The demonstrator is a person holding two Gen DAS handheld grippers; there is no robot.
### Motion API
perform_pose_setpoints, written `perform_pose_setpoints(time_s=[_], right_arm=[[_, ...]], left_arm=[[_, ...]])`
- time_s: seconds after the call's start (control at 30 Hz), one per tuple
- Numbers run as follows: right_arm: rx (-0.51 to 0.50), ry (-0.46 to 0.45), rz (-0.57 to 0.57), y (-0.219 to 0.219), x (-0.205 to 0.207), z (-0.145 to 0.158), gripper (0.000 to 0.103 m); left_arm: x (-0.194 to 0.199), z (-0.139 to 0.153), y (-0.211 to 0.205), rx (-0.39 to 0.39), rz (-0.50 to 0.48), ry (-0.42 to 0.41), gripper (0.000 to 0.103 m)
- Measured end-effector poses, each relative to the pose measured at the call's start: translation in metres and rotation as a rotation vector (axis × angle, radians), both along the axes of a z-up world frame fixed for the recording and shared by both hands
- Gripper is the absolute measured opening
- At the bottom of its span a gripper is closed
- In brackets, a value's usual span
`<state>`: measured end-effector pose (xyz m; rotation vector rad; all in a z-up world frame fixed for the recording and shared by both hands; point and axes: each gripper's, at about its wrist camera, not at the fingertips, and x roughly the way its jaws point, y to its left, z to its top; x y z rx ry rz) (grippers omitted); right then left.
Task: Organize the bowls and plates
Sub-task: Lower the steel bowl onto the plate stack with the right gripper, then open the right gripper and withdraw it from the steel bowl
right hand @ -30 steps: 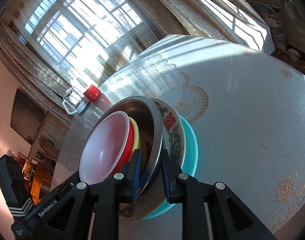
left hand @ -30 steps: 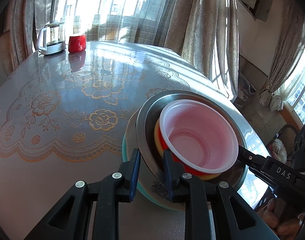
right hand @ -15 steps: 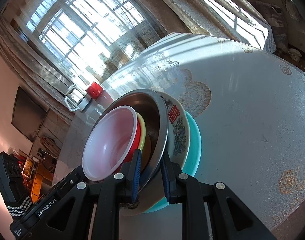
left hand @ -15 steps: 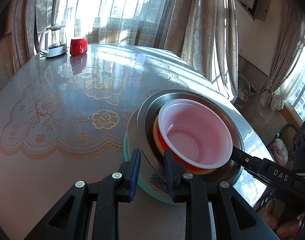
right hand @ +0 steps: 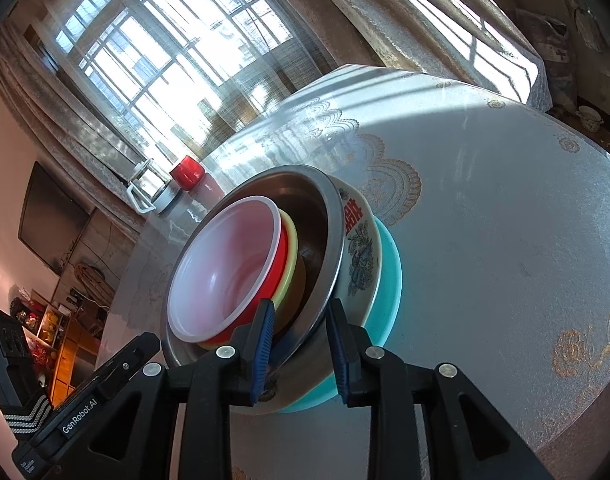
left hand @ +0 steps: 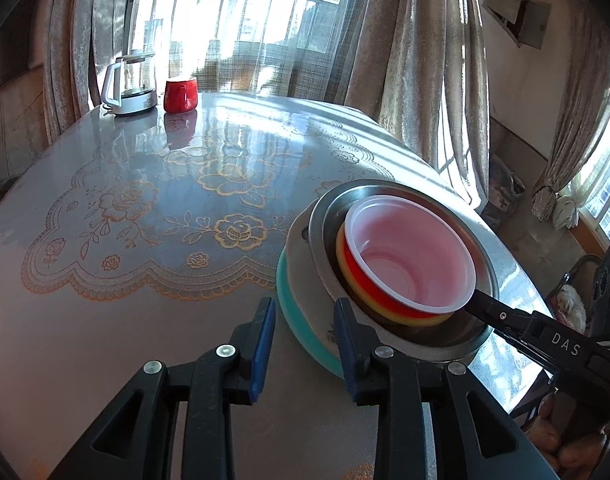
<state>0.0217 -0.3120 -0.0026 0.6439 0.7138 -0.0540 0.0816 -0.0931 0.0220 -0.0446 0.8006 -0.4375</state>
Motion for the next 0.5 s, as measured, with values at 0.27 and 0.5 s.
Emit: perform_pose_setpoints(time_s=[0.27, 0.5], right_arm=[[-0.162, -0.01, -0.015, 0.014, -0.005, 0.008, 0.034], [-0.311, -0.05, -0.058, 0.028, -0.014, 0.02, 0.04]], left_arm=[[-0.021, -0.004, 0.012, 0.077, 0.064, -0.074, 0.054], [-0.035, -0.008, 0.017, 0.112, 0.102, -0.131, 0.074]])
